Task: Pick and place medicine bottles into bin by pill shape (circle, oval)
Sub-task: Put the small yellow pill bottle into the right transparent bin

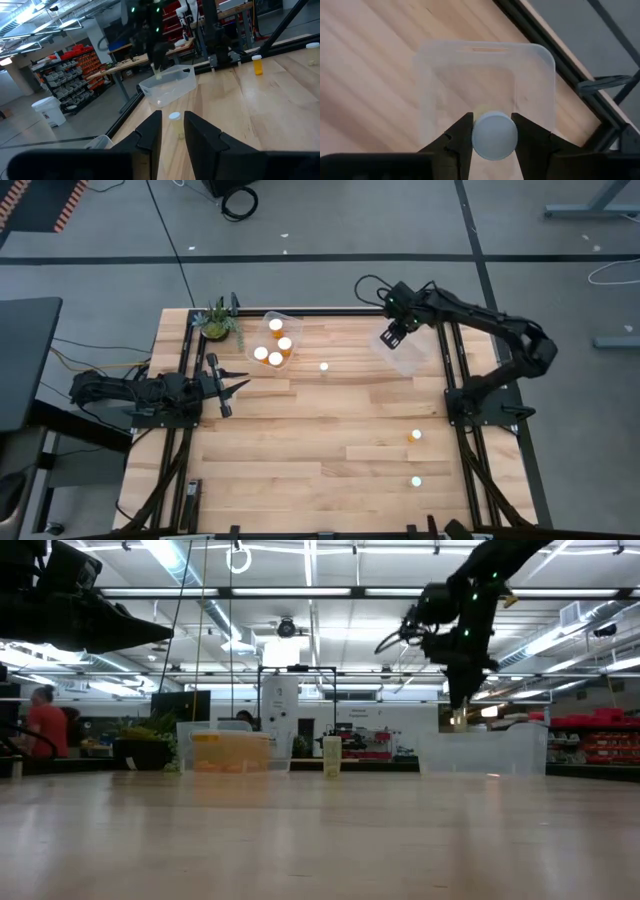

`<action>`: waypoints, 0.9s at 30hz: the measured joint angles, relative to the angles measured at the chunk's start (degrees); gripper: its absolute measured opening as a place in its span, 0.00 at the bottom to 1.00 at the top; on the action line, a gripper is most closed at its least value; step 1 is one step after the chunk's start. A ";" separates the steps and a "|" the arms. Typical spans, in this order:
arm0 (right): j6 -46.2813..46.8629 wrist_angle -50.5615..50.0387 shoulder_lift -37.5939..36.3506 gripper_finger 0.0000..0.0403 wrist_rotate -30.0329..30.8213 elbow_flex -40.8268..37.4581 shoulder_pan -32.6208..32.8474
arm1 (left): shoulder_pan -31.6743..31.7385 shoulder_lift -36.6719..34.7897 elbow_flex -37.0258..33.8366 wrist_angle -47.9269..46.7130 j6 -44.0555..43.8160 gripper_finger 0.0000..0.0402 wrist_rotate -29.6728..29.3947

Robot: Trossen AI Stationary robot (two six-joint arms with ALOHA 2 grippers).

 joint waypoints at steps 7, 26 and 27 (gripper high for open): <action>-3.24 5.22 8.17 0.33 -2.38 -0.07 -3.98 | 0.00 0.00 0.02 0.00 0.02 0.20 -0.02; -3.50 9.64 12.03 0.33 -5.15 -0.98 -7.02 | 0.00 -0.02 0.00 0.00 0.00 0.21 -0.02; -3.50 10.51 12.05 0.33 -5.42 -1.52 -7.02 | 0.00 -0.02 0.00 0.00 0.00 0.21 -0.02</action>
